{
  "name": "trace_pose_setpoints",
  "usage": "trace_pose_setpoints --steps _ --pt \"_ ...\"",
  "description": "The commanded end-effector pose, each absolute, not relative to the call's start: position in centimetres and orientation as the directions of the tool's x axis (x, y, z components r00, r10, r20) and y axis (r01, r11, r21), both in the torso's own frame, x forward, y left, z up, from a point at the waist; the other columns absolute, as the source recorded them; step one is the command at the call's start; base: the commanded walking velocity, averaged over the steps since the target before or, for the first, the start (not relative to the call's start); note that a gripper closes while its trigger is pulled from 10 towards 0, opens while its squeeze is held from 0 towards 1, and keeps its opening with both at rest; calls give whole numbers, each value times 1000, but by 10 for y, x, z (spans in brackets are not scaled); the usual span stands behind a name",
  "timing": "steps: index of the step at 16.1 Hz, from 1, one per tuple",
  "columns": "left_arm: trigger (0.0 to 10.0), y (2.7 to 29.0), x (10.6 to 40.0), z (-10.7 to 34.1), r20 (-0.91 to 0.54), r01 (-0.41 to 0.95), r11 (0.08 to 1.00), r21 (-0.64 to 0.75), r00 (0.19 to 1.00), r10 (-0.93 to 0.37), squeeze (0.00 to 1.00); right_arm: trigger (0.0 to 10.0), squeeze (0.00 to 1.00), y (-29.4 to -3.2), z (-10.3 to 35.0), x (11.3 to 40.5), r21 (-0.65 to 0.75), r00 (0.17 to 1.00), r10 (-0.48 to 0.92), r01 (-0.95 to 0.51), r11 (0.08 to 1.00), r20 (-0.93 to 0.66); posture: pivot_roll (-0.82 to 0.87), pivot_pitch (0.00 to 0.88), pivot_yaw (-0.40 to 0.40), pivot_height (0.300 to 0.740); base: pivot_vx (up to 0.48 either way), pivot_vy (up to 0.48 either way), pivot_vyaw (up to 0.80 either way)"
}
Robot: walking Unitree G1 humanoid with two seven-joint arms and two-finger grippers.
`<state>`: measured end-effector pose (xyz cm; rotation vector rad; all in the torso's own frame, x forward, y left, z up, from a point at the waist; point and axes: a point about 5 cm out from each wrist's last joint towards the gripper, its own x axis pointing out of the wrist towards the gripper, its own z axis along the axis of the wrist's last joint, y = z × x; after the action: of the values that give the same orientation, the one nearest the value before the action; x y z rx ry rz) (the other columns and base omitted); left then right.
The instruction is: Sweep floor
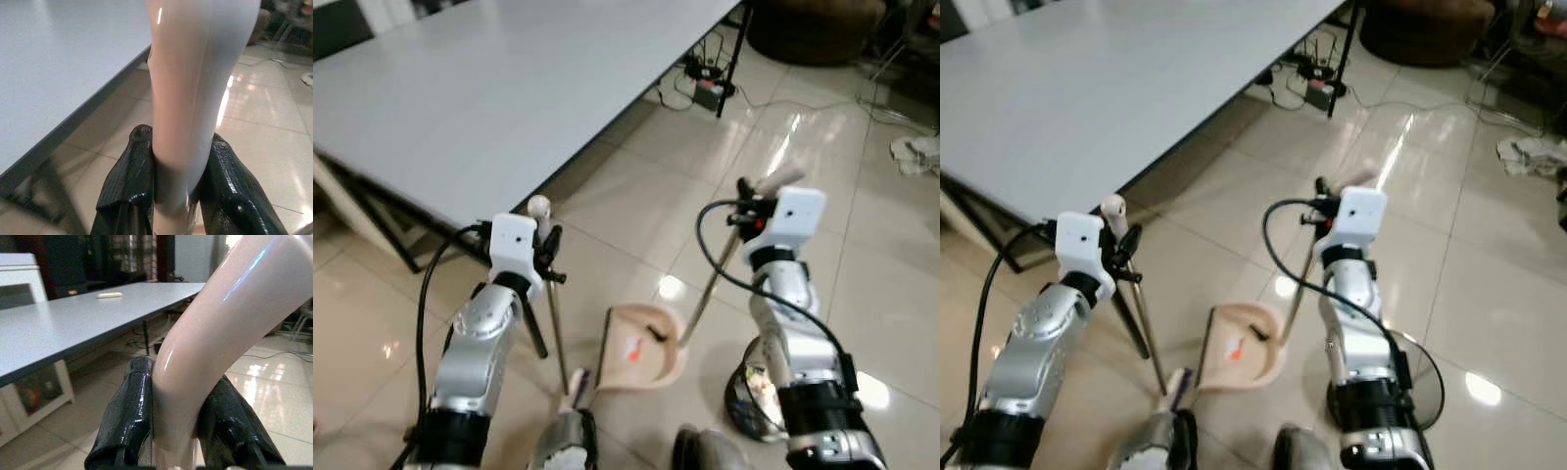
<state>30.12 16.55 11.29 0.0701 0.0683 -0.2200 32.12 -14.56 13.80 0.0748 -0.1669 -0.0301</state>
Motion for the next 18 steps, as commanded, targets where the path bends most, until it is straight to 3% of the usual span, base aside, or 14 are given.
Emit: trace_pose_setpoints --steps 1,10,18 --pt "10000 166 301 113 -66 225 972 72 973 -220 0 10000 0 -146 145 324 80 981 -39 24 997 191 50 58 25 740 -289 0 0" --pt "10000 165 301 113 -62 239 968 76 970 -235 0 10000 0 -148 144 324 78 981 -48 34 996 189 51 54 30 740 -290 0 0" --pt "10000 162 306 118 -40 249 964 98 968 -246 0 10000 0 -157 150 324 90 972 -88 69 994 217 46 37 39 740 0 0 0"
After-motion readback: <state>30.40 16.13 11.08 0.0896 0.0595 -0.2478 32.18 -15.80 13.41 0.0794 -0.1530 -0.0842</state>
